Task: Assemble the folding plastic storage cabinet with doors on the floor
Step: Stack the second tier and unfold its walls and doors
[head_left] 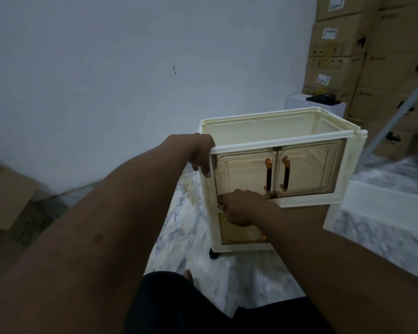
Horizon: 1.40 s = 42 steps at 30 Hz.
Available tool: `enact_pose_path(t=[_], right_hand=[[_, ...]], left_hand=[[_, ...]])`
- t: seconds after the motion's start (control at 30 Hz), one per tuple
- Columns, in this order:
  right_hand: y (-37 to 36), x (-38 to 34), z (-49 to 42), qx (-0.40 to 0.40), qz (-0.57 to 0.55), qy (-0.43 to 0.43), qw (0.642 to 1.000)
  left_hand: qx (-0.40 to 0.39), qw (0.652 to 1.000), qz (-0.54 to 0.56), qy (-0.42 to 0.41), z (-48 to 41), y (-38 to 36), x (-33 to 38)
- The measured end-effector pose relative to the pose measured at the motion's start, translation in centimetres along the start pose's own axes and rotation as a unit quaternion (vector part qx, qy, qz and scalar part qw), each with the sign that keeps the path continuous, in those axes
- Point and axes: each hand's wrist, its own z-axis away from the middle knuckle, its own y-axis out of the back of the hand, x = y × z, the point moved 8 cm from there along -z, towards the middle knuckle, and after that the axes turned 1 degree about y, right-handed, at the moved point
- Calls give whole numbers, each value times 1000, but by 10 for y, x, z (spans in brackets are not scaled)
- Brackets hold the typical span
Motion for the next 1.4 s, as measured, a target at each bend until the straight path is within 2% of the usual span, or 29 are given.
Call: enact_pose_path(t=[0.1,0.2,0.33,0.43,0.73,0.93,1.03,1.2,1.4], right_hand=[[-11,-11,-18,4,-38,10,999],[-18,-15,-30,49,-82,6,995],[-20,-11,-36,90,-205,-4,974],[-19,-8,-37,110,-252,-10,961],[-21,-4,-43,120,-280,-40,952],[-12,5,-49,80,-217,-16,973],[-9,10,-49,85,-218,-12,972],[-14,12,-52,112,-243,-32,963],[-15,13,-56,111,-259,-24,959]], left_hand=[[-27,999,30,3,-1,-2,-1],[-32,999,37,6,-2,-4,-2],[-26,998,50,4,-5,-4,-5],[-26,998,57,2,-4,-4,-3],[-60,997,35,19,-1,-6,-2],[-51,998,32,8,-6,1,-5],[-64,998,3,11,-16,2,-3],[-39,991,-124,-8,-21,13,11],[-66,991,-109,-44,-24,7,13]])
